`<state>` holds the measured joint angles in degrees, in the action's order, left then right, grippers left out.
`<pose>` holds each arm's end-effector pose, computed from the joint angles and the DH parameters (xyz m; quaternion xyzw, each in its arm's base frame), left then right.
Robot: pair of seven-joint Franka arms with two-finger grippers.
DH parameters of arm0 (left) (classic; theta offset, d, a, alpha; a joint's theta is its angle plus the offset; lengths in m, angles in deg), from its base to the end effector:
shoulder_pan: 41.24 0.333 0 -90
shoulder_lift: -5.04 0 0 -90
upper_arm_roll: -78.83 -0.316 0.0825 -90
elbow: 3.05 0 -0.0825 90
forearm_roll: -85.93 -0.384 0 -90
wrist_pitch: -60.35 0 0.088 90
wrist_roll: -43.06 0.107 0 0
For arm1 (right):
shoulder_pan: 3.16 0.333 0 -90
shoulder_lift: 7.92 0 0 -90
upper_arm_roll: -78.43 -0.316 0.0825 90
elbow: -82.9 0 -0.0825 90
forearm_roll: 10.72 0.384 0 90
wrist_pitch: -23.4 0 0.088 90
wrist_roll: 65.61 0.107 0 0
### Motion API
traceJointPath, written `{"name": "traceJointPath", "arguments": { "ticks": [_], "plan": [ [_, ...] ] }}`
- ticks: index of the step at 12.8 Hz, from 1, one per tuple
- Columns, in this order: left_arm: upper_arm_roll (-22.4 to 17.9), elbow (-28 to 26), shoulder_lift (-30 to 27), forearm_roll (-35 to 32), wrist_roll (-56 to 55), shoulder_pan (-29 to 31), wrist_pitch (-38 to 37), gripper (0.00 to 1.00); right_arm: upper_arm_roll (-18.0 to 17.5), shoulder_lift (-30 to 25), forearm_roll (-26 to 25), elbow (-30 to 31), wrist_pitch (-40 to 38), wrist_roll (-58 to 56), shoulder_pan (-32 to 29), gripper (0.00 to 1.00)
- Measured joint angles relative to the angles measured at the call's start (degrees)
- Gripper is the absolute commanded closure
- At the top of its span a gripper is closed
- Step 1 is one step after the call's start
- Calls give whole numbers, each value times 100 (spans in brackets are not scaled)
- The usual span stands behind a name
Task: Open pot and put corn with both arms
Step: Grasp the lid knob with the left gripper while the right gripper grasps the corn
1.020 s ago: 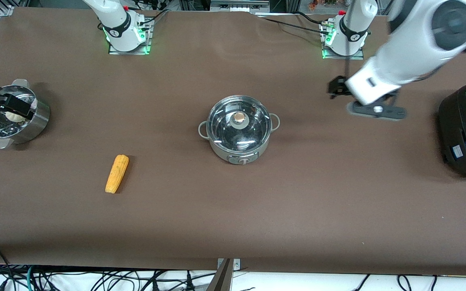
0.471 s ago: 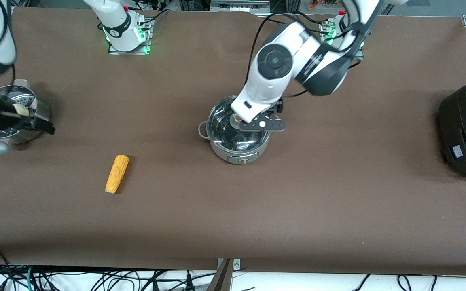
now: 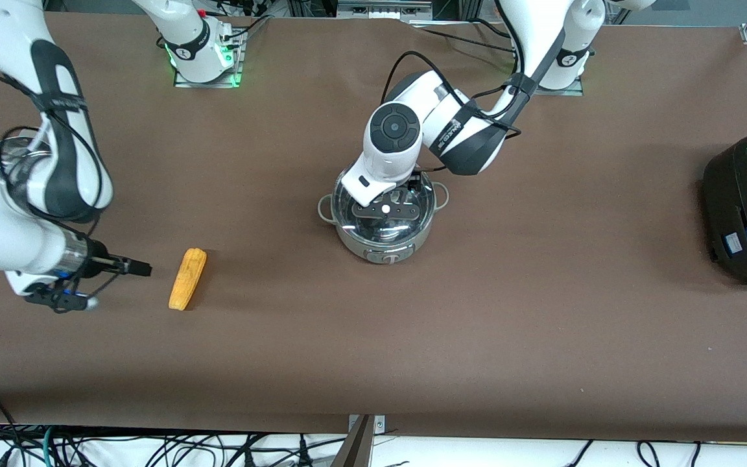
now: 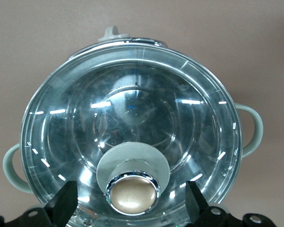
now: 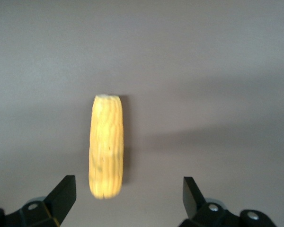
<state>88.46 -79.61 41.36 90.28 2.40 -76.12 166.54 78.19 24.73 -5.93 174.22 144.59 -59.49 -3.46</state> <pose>0.5227 -0.4870 0.3545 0.9948 -0.0076 -0.0981 0.0268 0.6873 0.0027 0.2974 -0.9961 0.0766 0.0261 0.0350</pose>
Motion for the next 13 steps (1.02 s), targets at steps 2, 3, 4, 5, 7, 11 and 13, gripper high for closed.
{"name": "traceJointPath", "arguments": {
  "ticks": [2,3,4,5,7,11,13],
  "plan": [
    [1,-15,45,-7,1,-28,-10,41,-27,187,1,224,598,327,245,0],
    [2,-15,68,-50,2,-50,-10,66,-29,240,1,285,776,454,372,0],
    [2,-15,87,-160,6,-65,-2,88,-29,287,1,327,932,527,467,0],
    [8,-13,94,-206,11,-74,27,94,-29,344,1,349,1084,543,503,0],
    [8,-2,92,-232,16,-83,37,94,-20,525,1,394,1440,543,490,0],
    [-77,155,-247,-235,5,17,-319,93,-6,974,1,412,2035,543,476,44],
    [-127,301,-679,-254,102,436,-1132,93,-10,1095,1,418,2190,543,483,100]
  ]
}}
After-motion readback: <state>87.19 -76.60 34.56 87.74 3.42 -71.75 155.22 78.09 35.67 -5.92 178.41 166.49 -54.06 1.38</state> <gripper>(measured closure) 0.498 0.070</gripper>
